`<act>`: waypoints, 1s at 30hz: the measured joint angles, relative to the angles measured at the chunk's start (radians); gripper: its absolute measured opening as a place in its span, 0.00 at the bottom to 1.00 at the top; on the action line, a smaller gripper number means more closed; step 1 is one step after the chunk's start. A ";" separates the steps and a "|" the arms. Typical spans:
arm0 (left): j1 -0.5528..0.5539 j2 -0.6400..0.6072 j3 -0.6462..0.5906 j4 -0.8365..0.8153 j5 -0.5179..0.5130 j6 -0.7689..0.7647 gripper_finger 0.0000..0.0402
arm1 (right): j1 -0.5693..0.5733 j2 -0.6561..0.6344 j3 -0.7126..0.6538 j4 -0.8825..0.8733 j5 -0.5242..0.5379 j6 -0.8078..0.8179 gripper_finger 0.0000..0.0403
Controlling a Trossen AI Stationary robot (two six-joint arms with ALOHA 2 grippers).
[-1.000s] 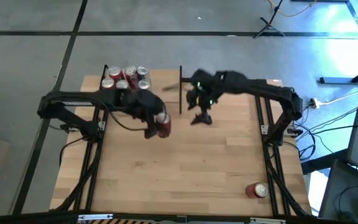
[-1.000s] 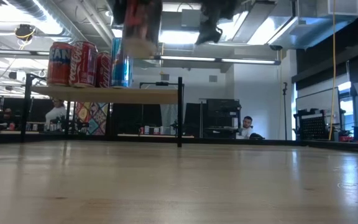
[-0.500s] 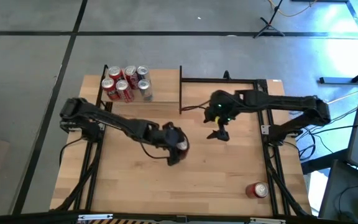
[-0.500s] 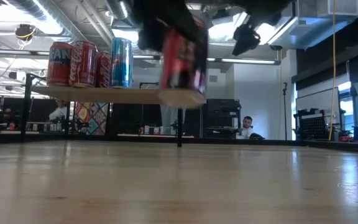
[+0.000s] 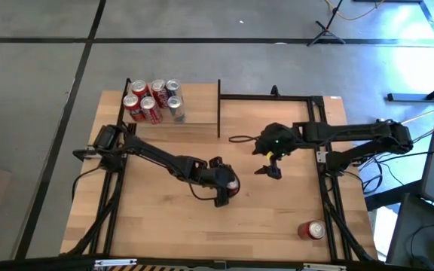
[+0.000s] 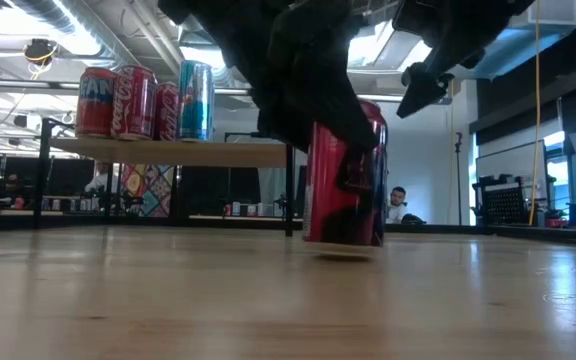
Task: Place canned beverage on shelf
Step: Put the top red-black soda can on the shelf
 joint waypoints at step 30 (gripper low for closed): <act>-0.287 -0.071 0.001 -0.076 -0.129 -0.456 0.84 | 0.026 0.201 -0.013 0.233 0.150 0.001 0.95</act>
